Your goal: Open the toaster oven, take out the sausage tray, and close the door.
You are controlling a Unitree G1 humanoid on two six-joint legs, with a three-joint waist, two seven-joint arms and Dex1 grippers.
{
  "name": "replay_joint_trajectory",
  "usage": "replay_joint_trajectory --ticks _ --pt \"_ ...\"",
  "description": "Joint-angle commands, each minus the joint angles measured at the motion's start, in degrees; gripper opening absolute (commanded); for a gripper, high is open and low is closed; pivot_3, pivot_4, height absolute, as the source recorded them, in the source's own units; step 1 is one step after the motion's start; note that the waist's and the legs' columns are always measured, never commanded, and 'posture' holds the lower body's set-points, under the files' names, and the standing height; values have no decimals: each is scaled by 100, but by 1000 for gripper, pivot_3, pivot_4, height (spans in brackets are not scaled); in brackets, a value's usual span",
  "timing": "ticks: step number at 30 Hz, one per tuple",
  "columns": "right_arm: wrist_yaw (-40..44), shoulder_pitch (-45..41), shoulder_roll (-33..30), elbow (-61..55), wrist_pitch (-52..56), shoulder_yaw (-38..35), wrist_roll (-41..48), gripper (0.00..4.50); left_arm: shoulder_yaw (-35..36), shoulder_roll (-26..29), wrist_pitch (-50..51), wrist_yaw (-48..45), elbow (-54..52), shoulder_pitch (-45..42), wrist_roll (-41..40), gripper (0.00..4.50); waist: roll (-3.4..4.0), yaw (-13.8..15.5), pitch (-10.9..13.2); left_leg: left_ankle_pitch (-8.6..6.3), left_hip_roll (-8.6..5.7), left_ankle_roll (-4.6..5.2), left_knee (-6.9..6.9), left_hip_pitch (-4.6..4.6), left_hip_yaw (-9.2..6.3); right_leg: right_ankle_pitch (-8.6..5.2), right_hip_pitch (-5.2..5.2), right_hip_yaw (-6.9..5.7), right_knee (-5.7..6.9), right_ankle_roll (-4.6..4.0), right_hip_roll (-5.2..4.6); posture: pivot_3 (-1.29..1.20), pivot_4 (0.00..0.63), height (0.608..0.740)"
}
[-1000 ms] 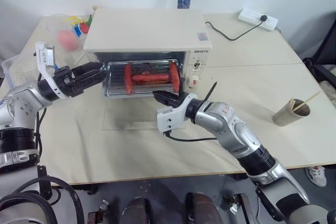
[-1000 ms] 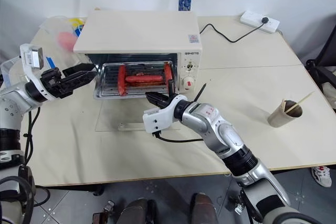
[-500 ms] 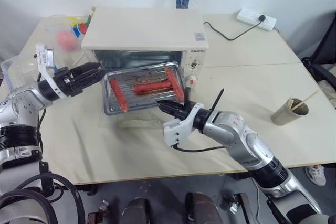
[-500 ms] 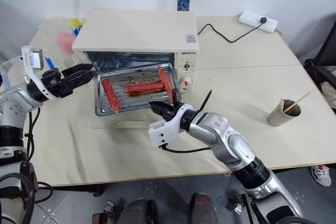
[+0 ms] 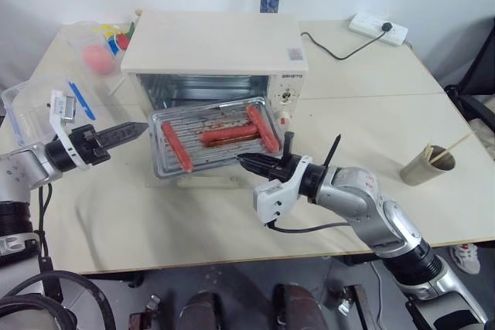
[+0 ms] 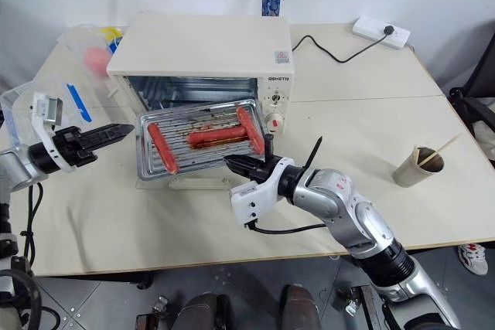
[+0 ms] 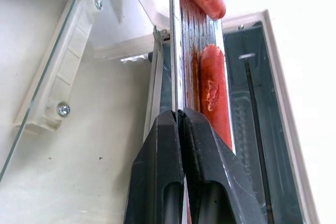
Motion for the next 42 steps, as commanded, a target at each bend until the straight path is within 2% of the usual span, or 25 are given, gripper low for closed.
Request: replay_joint_trajectory --ticks 1,6,9,16,20,25,37,40,42 --pt "-114 -44 -71 -141 -308 -236 241 11 683 -177 1518 688 -1006 300 -818 4500 0 1 0 0 1 0 0 0 -1 0 0 0 0 0 0 0 150 740" --pt "-105 -106 -88 -31 -478 -239 333 11 1235 -821 2423 1519 -1575 305 -1137 4500 -1 21 -1 0 0 0 4 5 -4 0 5 6 5 0 0 0 150 740" --pt "-106 -199 -85 72 -541 -266 363 11 1419 -1140 2588 1951 -1837 427 -1349 4500 -1 15 -1 0 0 0 4 5 -4 0 5 9 7 0 0 0 150 740" --pt "-114 -309 -93 187 -608 -315 359 11 1797 -1374 2591 2706 -1882 541 -1914 4500 -2 12 -1 0 0 -1 3 7 -6 0 4 11 7 0 0 0 150 740" --pt "-89 -289 -77 187 -629 -338 355 11 2037 -1314 2591 3141 -1648 537 -2404 4500 -2 13 -1 0 1 -1 3 8 -10 0 4 14 7 0 0 0 150 740" --pt "-71 -299 -57 196 -645 -331 368 11 1865 -1117 2591 3530 -1398 705 -2938 4500 -2 24 -1 0 0 -1 3 12 -30 0 4 25 7 0 0 0 150 740" --pt "212 -299 25 78 -597 -250 791 11 1254 -1141 2591 4086 -695 620 -3559 4500 -2 91 -2 0 -2 -1 3 16 -39 0 4 28 7 0 0 0 150 740" --pt "415 -213 -19 21 -687 -207 1080 0 1273 -1122 2591 4222 -542 623 -3675 3878 -2 98 -2 0 -2 -1 3 16 -39 0 4 27 8 0 0 0 150 740" --pt "593 -118 -63 -31 -740 -173 1319 0 1220 -1107 2591 4322 -441 642 -3789 3257 -2 103 -2 0 -2 -1 3 16 -39 0 4 27 7 0 0 0 150 740"
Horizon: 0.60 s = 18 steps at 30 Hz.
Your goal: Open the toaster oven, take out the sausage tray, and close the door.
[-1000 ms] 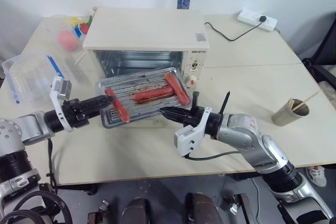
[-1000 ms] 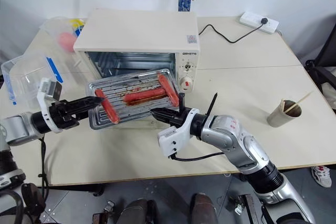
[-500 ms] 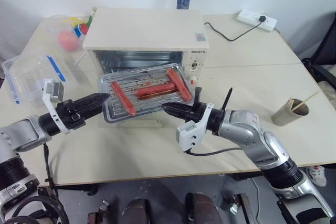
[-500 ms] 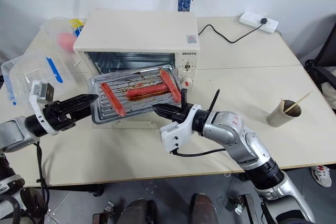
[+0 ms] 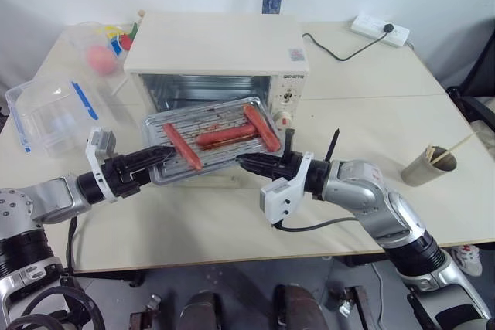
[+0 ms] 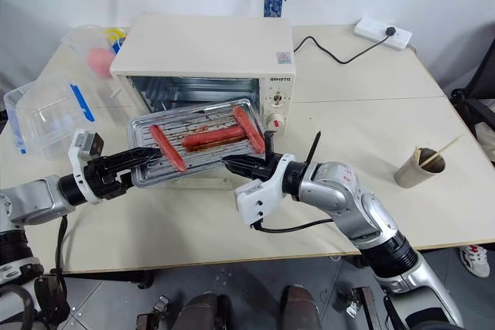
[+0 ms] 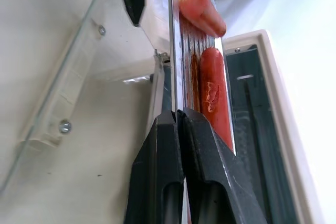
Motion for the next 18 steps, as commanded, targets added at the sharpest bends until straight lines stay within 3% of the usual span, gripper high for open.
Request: replay_joint_trajectory --ticks 1,10,18 --pt "162 69 -16 -406 -194 -7 586 0 -43 123 4 195 177 19 -260 2957 0 5 0 0 0 0 0 0 0 0 0 0 0 0 0 0 150 740" --pt "434 49 -4 -322 -298 24 827 0 -189 130 4 547 204 148 -590 168 -1 16 0 0 0 0 0 1 1 0 0 2 -1 0 0 0 150 740" --pt "210 -72 132 -134 -502 -29 547 0 -347 164 -116 775 128 340 -1010 37 -1 17 0 0 0 0 0 4 1 0 1 4 0 0 0 0 150 740"
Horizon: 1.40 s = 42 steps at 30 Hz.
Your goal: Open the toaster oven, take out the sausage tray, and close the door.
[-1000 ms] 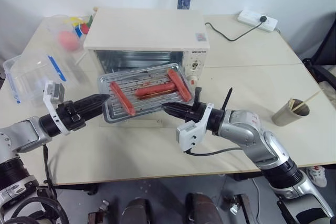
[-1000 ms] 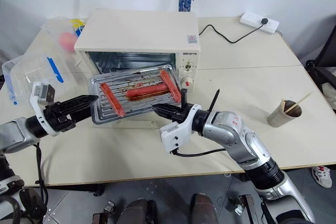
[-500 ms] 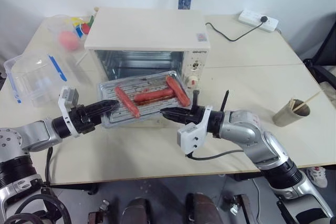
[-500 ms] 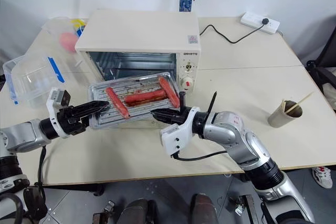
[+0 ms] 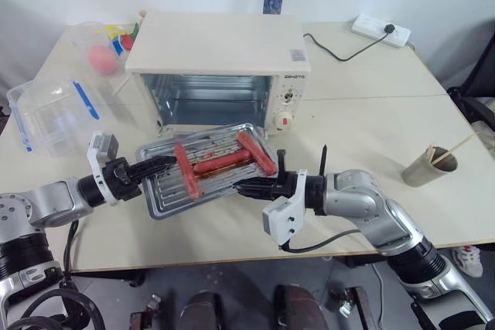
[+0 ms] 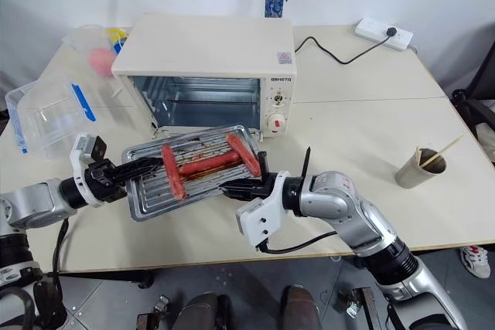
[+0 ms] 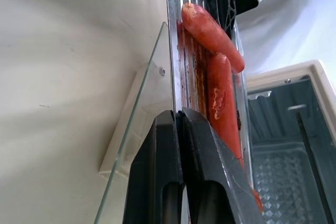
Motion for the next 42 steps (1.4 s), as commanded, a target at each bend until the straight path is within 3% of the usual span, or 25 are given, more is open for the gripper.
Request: replay_joint_trajectory --ticks 1,9,13,23,34,39,42 --pt "-336 -214 143 -210 -204 -233 110 0 -182 107 -45 235 -58 128 -154 37 0 0 0 0 0 0 0 0 0 0 0 1 0 0 0 0 150 740" --pt "-126 -228 66 -199 -2 -162 87 0 -515 89 -373 595 7 366 -771 37 0 1 0 0 0 0 0 1 0 0 1 3 0 0 0 0 150 740" --pt "49 -227 26 -218 107 -111 178 1096 -692 89 -630 759 -4 481 -1103 0 0 2 0 0 0 0 0 3 1 0 2 5 -1 0 0 0 150 740" --pt "164 -243 -14 -358 78 -130 425 4469 -1144 91 -1272 1039 -114 750 -1908 0 0 4 0 0 0 0 0 4 1 0 2 7 -1 0 0 0 150 740" --pt "1081 270 -716 -1076 1376 -385 1818 4469 -1291 106 -1720 1075 -364 1022 -2365 0 0 28 0 -1 -3 2 0 9 -4 0 23 9 -22 0 0 0 150 740" --pt "1429 477 -1124 -1138 2088 -735 2430 4469 -1050 -9 -1739 883 -511 1103 -2365 0 0 33 0 -2 -2 4 -19 65 -3 -1 87 4 -53 -1 1 0 150 740" --pt "1498 561 -1267 -1028 2254 -966 2635 3887 -982 -64 -1732 849 -644 1207 -2365 0 0 37 0 -3 -3 6 -19 64 -2 -1 97 5 -77 -1 3 0 150 740"
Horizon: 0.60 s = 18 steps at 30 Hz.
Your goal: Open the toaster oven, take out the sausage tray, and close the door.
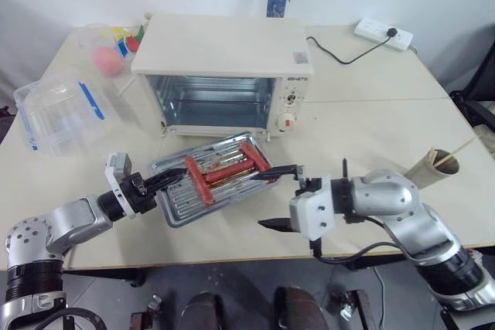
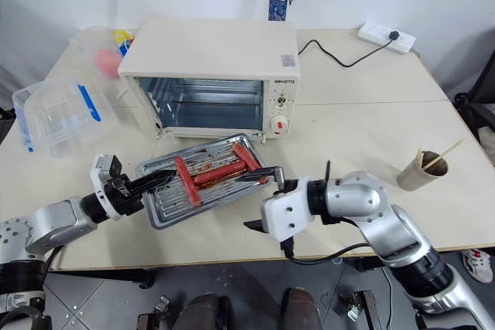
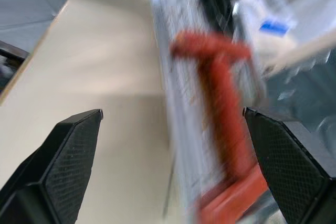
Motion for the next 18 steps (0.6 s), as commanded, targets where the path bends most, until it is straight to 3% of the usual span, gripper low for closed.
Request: replay_joint_trajectory --ticks 1,6,12,18 --pt "70 16 -152 37 194 -387 314 3540 280 -91 -20 -196 -340 130 -223 0 0 -2 0 0 0 1 0 0 3 0 0 1 -3 0 0 0 150 740" --pt "151 -58 -348 694 320 -704 396 1795 724 -250 -102 -255 -661 468 -223 0 0 -4 0 -1 0 2 -1 0 8 0 -1 4 -7 0 1 0 150 740" --pt "39 -159 -190 1682 -42 -699 206 24 1343 -566 -332 -207 -1177 990 -223 0 1 -10 1 -2 1 4 -3 2 21 0 -2 13 -10 0 2 0 150 740" --pt "-167 -379 410 2784 -494 -317 -171 24 2067 -994 -720 -70 -1807 1673 -223 0 2 -22 1 -2 3 4 -4 5 26 0 -4 18 -11 0 2 0 150 740"
